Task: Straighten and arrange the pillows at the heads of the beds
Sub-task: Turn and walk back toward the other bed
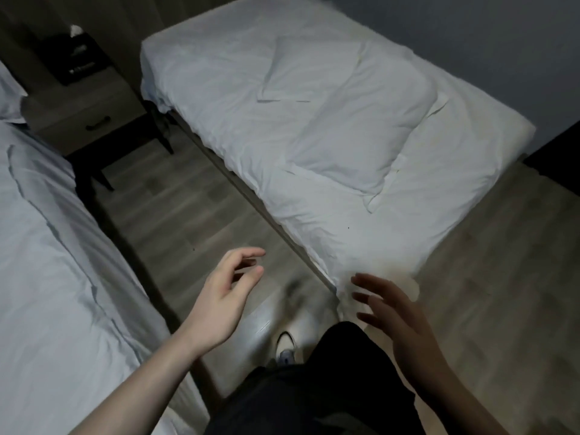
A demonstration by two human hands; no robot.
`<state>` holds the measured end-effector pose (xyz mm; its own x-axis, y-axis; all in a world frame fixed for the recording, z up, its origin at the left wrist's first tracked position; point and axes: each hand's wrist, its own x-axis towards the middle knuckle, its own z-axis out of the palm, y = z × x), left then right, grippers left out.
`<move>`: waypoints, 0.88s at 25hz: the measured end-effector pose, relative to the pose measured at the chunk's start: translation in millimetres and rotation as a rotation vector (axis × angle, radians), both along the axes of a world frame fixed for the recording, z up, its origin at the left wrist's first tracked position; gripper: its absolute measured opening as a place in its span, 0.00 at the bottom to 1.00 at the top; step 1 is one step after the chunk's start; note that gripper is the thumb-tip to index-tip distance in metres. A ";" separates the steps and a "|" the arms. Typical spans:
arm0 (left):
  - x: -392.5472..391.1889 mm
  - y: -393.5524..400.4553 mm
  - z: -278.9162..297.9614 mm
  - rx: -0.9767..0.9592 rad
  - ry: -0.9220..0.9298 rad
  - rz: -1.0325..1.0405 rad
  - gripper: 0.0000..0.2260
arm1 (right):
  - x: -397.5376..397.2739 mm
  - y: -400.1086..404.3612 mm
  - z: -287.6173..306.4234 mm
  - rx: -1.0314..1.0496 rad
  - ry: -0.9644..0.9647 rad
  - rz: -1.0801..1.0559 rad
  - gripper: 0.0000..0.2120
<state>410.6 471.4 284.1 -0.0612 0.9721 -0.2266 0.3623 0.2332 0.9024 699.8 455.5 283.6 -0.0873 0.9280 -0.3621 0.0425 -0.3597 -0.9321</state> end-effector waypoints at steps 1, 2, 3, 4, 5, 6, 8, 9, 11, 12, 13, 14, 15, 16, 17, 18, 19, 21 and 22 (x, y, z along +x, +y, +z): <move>1.6 22.1 1.8 0.024 0.001 -0.018 0.09 | 0.4 19.8 -0.6 -0.001 -0.001 -0.008 0.15; 2.6 42.5 1.6 0.033 0.008 -0.022 0.10 | 1.1 39.9 -2.8 -0.014 -0.012 -0.011 0.15; 3.7 64.2 -1.2 0.031 0.017 -0.016 0.10 | 2.5 63.7 -7.8 -0.031 -0.025 -0.001 0.15; 5.3 82.1 -4.5 0.020 0.025 -0.004 0.09 | 2.9 86.9 -13.2 -0.038 -0.041 0.022 0.15; 6.4 96.5 -8.0 -0.002 0.027 0.016 0.09 | 3.6 110.0 -17.6 -0.045 -0.055 0.051 0.15; 7.8 109.8 -12.7 -0.029 0.021 0.046 0.09 | 3.9 134.3 -21.9 -0.051 -0.064 0.074 0.15; 10.4 134.8 -19.1 -0.081 0.006 0.099 0.09 | 4.8 183.3 -28.9 -0.047 -0.049 0.081 0.15; 10.4 146.3 -20.7 -0.108 0.009 0.125 0.09 | 5.1 207.0 -32.6 -0.044 -0.048 0.088 0.14; 3.8 171.2 -29.5 -0.136 0.018 0.161 0.09 | 5.7 252.4 -42.1 -0.063 -0.054 0.090 0.13; -0.3 182.0 -32.0 -0.152 0.024 0.177 0.09 | 5.0 269.9 -44.7 -0.085 -0.056 0.090 0.13; -4.7 196.4 -34.2 -0.155 0.027 0.190 0.10 | 4.0 287.5 -48.5 -0.101 -0.049 0.088 0.13; -8.2 211.4 -35.4 -0.154 0.032 0.194 0.10 | 2.6 301.2 -52.3 -0.106 -0.045 0.081 0.13; -12.2 228.2 -38.8 -0.164 0.036 0.194 0.09 | 1.4 312.9 -56.8 -0.115 -0.047 0.075 0.13; -17.2 248.8 -43.2 -0.180 0.035 0.185 0.09 | -1.2 325.7 -61.6 -0.129 -0.054 0.066 0.13; -22.0 271.0 -48.2 -0.197 0.029 0.164 0.09 | -4.0 337.0 -68.1 -0.143 -0.074 0.057 0.12; -29.0 298.6 -55.5 -0.208 0.018 0.128 0.08 | -8.4 350.5 -78.0 -0.156 -0.092 0.053 0.12; -36.3 325.3 -63.3 -0.221 0.008 0.092 0.08 | -12.5 362.2 -89.5 -0.174 -0.111 0.037 0.12; -50.7 382.7 -78.9 -0.226 -0.014 0.016 0.08 | -20.4 387.6 -113.3 -0.222 -0.146 -0.049 0.12; -57.2 408.0 -85.5 -0.231 -0.010 -0.018 0.08 | -24.0 398.1 -122.6 -0.252 -0.163 -0.102 0.12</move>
